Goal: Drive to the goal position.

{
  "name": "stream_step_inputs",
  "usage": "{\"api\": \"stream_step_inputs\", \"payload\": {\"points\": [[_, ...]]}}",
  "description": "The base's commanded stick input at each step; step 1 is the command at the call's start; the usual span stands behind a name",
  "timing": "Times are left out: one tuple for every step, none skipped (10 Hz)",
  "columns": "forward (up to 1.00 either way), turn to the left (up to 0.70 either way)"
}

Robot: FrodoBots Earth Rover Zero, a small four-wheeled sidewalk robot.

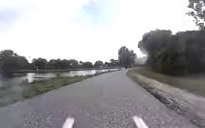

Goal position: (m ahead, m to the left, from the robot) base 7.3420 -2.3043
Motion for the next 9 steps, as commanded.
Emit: {"api": "stream_step_inputs", "payload": {"points": [[0.85, 0.0], [0.85, 0.0], [0.85, 0.0], [0.85, 0.0], [0.85, 0.0], [0.85, 0.0], [0.85, 0.0], [0.85, 0.0], [0.85, 0.0]]}}
